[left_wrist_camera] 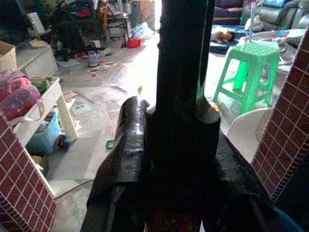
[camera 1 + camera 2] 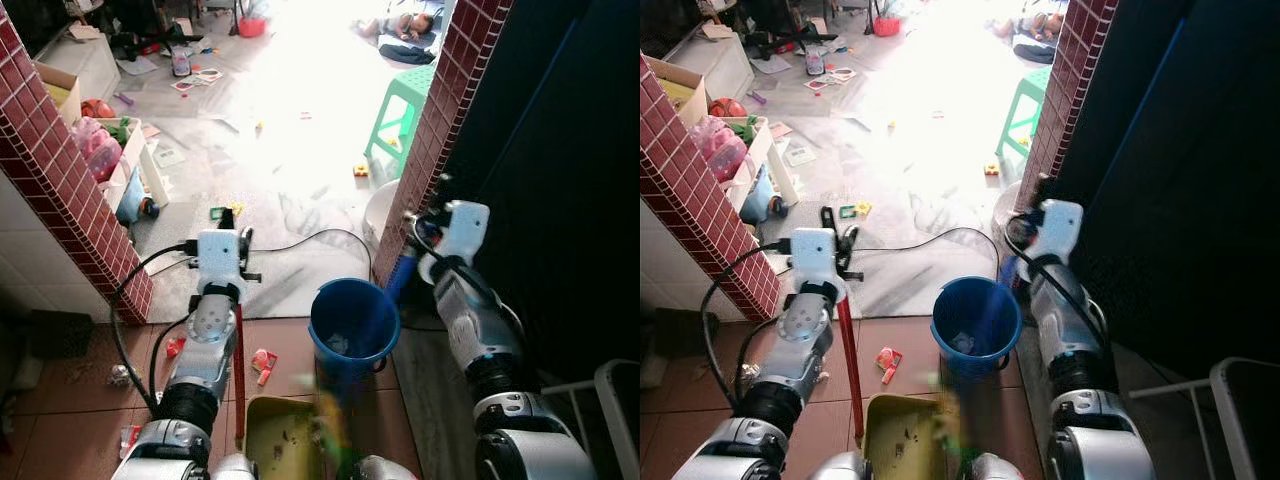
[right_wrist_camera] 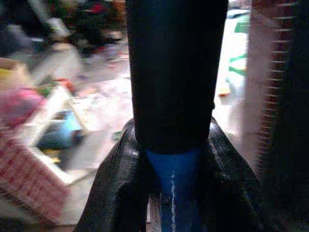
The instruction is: Sweep floor
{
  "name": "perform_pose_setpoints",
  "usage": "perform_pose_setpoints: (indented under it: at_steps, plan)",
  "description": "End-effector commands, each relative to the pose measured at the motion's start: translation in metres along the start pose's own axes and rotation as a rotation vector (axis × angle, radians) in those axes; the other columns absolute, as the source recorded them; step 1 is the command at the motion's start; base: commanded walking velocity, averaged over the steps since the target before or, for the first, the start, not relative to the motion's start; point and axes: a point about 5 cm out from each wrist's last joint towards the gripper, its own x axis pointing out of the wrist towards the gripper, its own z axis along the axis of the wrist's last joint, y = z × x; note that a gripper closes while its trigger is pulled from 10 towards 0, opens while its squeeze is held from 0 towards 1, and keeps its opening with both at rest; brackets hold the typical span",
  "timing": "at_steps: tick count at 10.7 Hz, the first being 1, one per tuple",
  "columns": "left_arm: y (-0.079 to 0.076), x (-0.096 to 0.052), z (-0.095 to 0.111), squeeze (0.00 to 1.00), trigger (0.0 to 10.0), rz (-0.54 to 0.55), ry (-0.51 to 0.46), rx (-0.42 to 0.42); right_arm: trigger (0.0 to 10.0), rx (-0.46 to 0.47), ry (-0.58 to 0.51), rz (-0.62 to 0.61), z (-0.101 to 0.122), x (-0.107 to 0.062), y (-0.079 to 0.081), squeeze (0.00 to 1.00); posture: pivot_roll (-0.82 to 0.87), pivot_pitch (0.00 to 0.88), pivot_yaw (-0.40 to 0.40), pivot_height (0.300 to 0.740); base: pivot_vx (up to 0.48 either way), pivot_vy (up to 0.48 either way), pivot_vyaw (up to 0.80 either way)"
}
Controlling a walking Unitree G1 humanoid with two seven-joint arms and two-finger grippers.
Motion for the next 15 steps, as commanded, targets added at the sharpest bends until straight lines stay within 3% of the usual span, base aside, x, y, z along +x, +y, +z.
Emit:
perform_pose_setpoints:
  at_steps: [1, 3, 6, 9, 12, 15]
  plan:
    - [-0.004, 0.004, 0.006, 0.0, 10.0, -0.012, -0.021, 0.005, 10.0, 0.102, -0.003, 0.084, 0.004, 0.003, 0.014, 0.0, -0.02, 0.0, -0.009, 0.74, 0.0, 0.0, 0.0]
    - [-0.006, 0.005, 0.004, 0.0, 10.0, -0.019, -0.016, 0.008, 10.0, 0.164, 0.007, 0.249, 0.017, 0.002, 0.032, 0.0, -0.02, 0.0, -0.009, 0.74, 0.0, 0.0, 0.0]
    - [-0.007, 0.006, 0.004, 0.0, 10.0, -0.017, -0.02, 0.003, 10.0, 0.189, -0.037, 0.278, 0.039, 0.003, 0.031, 0.0, -0.03, 0.0, -0.009, 0.74, 0.0, 0.0, 0.0]
    - [-0.005, 0.008, 0.005, 0.0, 10.0, -0.015, -0.025, 0.001, 10.0, -0.056, -0.159, 0.206, 0.063, 0.0, 0.016, 0.0, -0.03, 0.0, -0.006, 0.74, 0.0, 0.0, 0.0]
    - [-0.005, 0.009, 0.005, 0.0, 10.0, -0.021, -0.025, 0.007, 10.0, -0.159, -0.262, 0.157, 0.076, -0.003, 0.012, 0.0, -0.03, 0.0, -0.004, 0.74, 0.0, 0.0, 0.0]
    - [-0.003, 0.009, 0.005, 0.0, 10.0, -0.02, -0.023, 0.011, 10.0, -0.196, -0.265, 0.146, 0.073, -0.004, 0.01, 0.0, -0.03, 0.0, -0.005, 0.74, 0.0, 0.0, 0.0]
